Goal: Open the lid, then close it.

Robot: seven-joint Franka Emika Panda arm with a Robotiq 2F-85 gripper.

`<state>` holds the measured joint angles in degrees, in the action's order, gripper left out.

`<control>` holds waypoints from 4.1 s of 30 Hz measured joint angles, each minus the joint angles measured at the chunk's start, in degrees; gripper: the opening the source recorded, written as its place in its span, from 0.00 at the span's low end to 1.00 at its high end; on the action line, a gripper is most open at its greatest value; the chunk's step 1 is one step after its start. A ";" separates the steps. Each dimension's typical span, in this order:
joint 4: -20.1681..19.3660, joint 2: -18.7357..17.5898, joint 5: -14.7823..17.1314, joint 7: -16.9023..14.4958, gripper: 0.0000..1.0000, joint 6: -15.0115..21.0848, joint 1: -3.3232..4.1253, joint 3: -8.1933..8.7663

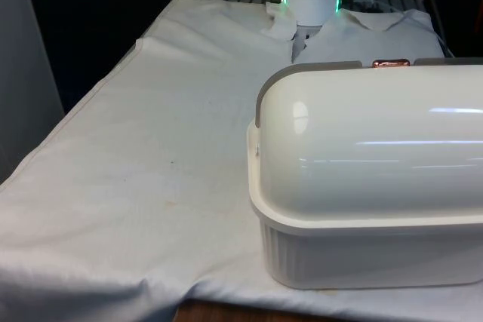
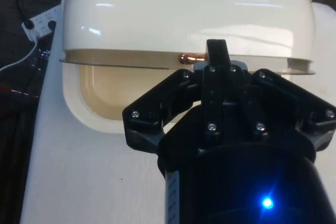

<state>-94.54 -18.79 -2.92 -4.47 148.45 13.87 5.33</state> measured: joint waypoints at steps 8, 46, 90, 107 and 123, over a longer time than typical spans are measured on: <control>3.50 0.29 0.00 0.00 0.00 -3.55 0.00 0.00; 10.71 -1.72 -0.06 0.00 0.84 -12.32 -0.06 0.00; 11.92 -8.25 -0.06 3.04 0.09 -8.08 0.00 0.17; 11.57 -11.17 1.15 3.44 0.00 -8.08 0.06 -0.17; 10.83 -11.80 1.38 3.44 0.00 -8.08 0.06 -0.23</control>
<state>-83.71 -30.60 -1.55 -1.03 140.37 13.92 5.10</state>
